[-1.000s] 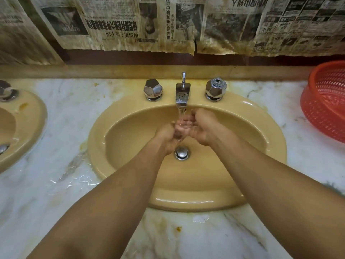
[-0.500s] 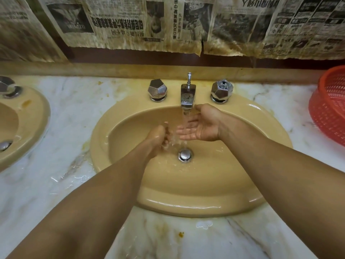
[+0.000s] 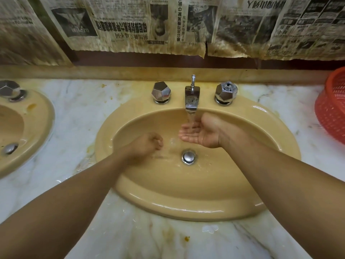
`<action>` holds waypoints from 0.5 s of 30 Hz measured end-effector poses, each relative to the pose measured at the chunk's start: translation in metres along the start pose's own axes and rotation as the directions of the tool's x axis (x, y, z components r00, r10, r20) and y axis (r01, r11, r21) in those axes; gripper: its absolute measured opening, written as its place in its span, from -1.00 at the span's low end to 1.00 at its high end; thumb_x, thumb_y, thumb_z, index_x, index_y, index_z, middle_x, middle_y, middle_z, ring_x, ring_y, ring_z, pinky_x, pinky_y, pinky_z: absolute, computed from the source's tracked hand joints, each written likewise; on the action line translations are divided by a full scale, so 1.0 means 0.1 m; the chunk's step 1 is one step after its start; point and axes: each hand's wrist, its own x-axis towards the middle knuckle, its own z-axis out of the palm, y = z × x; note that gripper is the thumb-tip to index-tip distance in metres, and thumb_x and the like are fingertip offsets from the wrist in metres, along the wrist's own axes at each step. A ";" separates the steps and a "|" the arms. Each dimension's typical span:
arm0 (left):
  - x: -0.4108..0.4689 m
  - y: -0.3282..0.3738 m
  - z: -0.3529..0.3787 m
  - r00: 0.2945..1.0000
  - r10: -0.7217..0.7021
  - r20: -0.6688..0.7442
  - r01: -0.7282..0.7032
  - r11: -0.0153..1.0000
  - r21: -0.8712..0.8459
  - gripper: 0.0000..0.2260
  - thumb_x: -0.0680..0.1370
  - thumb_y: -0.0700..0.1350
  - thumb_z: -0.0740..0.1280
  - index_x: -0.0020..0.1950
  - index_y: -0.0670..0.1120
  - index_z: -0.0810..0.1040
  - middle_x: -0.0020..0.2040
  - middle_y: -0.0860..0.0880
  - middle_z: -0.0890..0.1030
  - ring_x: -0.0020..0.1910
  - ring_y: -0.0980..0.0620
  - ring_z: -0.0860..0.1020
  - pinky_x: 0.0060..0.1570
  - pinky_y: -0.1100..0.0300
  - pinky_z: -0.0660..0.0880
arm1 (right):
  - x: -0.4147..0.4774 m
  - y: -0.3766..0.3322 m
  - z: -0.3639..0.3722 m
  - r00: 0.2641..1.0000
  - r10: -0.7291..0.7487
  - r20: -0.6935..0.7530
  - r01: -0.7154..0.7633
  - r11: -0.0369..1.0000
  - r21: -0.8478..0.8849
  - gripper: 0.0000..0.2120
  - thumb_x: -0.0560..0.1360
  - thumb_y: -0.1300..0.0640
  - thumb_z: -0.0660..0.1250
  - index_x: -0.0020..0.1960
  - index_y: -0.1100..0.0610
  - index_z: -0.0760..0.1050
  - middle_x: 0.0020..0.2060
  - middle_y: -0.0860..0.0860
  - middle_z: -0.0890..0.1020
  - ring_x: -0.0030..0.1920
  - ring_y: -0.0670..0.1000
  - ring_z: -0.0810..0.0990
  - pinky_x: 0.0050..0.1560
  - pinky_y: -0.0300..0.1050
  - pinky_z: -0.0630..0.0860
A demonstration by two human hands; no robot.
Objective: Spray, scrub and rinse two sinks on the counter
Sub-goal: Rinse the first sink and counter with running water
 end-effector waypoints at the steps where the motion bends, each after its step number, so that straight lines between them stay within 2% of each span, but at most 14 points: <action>1: -0.05 -0.05 -0.05 0.996 0.089 0.030 -0.093 0.979 0.179 -0.78 0.66 -0.31 0.18 0.07 -0.05 0.55 0.00 -0.06 0.63 0.06 -0.08 0.60 0.05 0.16 0.50 | 0.01 -0.01 -0.02 1.000 -0.012 -0.018 0.012 0.999 0.041 -0.60 0.71 0.16 0.02 0.20 0.41 0.53 0.20 0.36 0.61 0.17 0.30 0.64 0.09 0.10 0.64; 2: -0.12 -0.06 -0.10 0.984 0.154 0.091 -0.177 0.912 0.369 -0.77 0.65 -0.29 0.19 0.18 -0.04 0.54 0.13 -0.05 0.62 0.20 -0.08 0.58 0.18 0.18 0.44 | 0.00 0.00 -0.03 1.000 -0.006 0.004 0.006 0.998 0.055 -0.58 0.72 0.15 0.01 0.20 0.41 0.53 0.21 0.37 0.61 0.17 0.30 0.64 0.10 0.10 0.64; 3: -0.18 -0.06 -0.15 0.966 0.190 0.176 -0.258 0.776 0.576 -0.72 0.66 -0.23 0.21 0.33 -0.03 0.51 0.29 -0.04 0.56 0.34 -0.07 0.51 0.29 0.19 0.37 | 0.00 0.01 -0.04 0.998 0.023 0.052 -0.024 0.999 0.029 -0.57 0.72 0.13 0.00 0.22 0.40 0.53 0.20 0.37 0.61 0.18 0.30 0.64 0.12 0.10 0.64; 4: -0.24 -0.05 -0.18 0.945 0.181 0.273 -0.327 0.578 0.748 -0.65 0.67 -0.14 0.21 0.47 0.00 0.44 0.46 -0.01 0.45 0.46 -0.04 0.40 0.40 0.18 0.28 | -0.01 0.02 -0.04 0.994 0.062 0.094 -0.059 0.998 -0.027 -0.56 0.72 0.12 0.00 0.23 0.40 0.53 0.17 0.37 0.63 0.18 0.31 0.65 0.13 0.11 0.65; 6: -0.35 0.00 -0.21 0.919 0.057 0.391 -0.394 0.195 0.898 -0.54 0.70 0.02 0.13 0.62 0.11 0.25 0.67 0.03 0.12 0.61 0.02 0.16 0.56 0.11 0.04 | -0.04 0.01 -0.04 0.990 0.104 0.098 -0.092 0.988 -0.121 -0.57 0.72 0.12 0.02 0.21 0.42 0.52 0.13 0.37 0.64 0.15 0.32 0.66 0.10 0.12 0.67; 7: -0.39 0.01 -0.22 0.920 -0.010 0.391 -0.389 0.091 0.917 -0.53 0.71 0.07 0.08 0.64 0.14 0.18 0.69 0.04 0.00 0.64 0.04 0.07 0.59 0.07 -0.08 | -0.04 -0.01 -0.04 0.994 0.091 0.064 -0.083 0.990 -0.114 -0.59 0.71 0.14 0.03 0.21 0.43 0.51 0.15 0.37 0.64 0.14 0.32 0.67 0.09 0.13 0.67; 9: -0.48 0.04 -0.27 0.931 -0.091 0.353 -0.349 0.052 0.936 -0.51 0.71 0.13 0.05 0.66 0.14 0.12 0.70 0.03 -0.11 0.66 0.06 -0.02 0.60 0.02 -0.20 | -0.03 -0.04 -0.03 1.000 0.026 0.015 -0.025 0.999 -0.042 -0.59 0.70 0.15 0.04 0.25 0.43 0.51 0.18 0.37 0.63 0.13 0.32 0.67 0.09 0.13 0.66; 11: -0.58 0.08 -0.31 0.937 -0.123 0.327 -0.318 0.083 0.944 -0.52 0.71 0.16 0.02 0.64 0.14 0.18 0.70 0.04 -0.07 0.66 0.07 -0.04 0.60 -0.01 -0.22 | -0.07 -0.03 -0.01 0.997 0.019 0.074 -0.018 1.000 -0.014 -0.56 0.72 0.12 0.03 0.24 0.41 0.55 0.13 0.35 0.66 0.09 0.29 0.69 0.07 0.09 0.68; 13: -0.70 0.08 -0.34 0.933 -0.136 0.334 -0.320 0.118 0.940 -0.56 0.72 0.14 -0.05 0.59 0.16 0.28 0.69 0.08 0.04 0.66 0.09 -0.03 0.61 -0.03 -0.20 | -0.11 0.01 0.01 0.997 0.014 0.082 -0.012 1.000 -0.018 -0.58 0.72 0.12 0.05 0.19 0.39 0.58 0.09 0.32 0.68 0.07 0.26 0.71 0.03 0.06 0.69; 15: -0.81 0.04 -0.36 0.932 -0.132 0.336 -0.307 0.203 0.930 -0.54 0.70 0.13 -0.10 0.50 0.19 0.40 0.63 0.17 0.24 0.63 0.15 0.08 0.60 0.00 -0.17 | -0.15 0.07 0.03 0.999 -0.001 0.038 0.000 1.000 0.021 -0.59 0.72 0.13 0.06 0.14 0.37 0.59 0.05 0.29 0.68 0.04 0.23 0.71 0.01 0.04 0.70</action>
